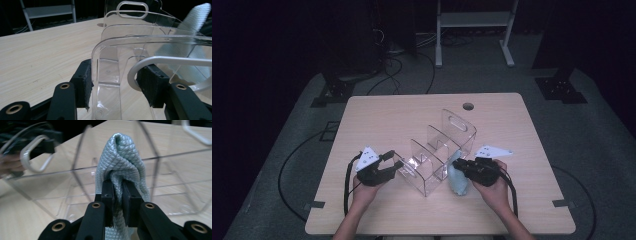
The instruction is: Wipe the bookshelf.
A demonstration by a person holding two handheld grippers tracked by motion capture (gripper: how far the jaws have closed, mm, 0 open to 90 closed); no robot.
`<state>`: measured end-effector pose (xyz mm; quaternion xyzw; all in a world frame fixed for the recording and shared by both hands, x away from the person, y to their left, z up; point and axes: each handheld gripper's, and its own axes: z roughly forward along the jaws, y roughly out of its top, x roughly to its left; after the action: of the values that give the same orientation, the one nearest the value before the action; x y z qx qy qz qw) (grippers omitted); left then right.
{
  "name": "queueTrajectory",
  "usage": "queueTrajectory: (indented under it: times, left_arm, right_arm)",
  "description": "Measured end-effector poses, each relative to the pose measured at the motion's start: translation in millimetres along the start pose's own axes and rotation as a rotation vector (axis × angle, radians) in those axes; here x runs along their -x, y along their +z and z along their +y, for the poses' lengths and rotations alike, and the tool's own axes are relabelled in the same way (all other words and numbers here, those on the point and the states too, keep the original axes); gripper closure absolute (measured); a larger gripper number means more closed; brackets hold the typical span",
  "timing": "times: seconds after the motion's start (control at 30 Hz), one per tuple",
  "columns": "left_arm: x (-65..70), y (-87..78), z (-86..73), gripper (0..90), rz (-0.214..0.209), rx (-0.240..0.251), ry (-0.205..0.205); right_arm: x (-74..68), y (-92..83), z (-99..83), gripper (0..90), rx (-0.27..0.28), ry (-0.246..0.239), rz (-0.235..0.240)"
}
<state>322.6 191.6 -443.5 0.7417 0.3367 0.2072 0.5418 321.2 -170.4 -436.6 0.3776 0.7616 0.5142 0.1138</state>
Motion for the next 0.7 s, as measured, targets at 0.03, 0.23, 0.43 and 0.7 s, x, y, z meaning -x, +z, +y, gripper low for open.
queueTrajectory:
  times: [0.03, 0.23, 0.43, 0.7]
  left_arm:
    - [0.1, 0.3, 0.1, 46.7, 0.0, 0.0, -0.001]
    - [-1.0, 0.7, -0.1, 46.8, 0.0, 0.004, -0.009]
    - [-0.1, 0.4, -0.1, 46.7, 0.0, 0.003, -0.002]
    - [-0.3, 1.0, 0.2, 46.7, 0.004, 0.003, -0.01]
  right_arm:
    - [1.8, 0.2, 0.5, 80.2, 0.001, 0.007, -0.003]
    - [-19.8, 4.3, -0.8, 80.4, -0.03, -0.044, 0.051]
    - [-10.2, 0.4, 2.6, 80.5, -0.011, -0.04, 0.005]
    - [-26.4, 3.5, -0.2, 80.4, -0.024, -0.063, 0.06]
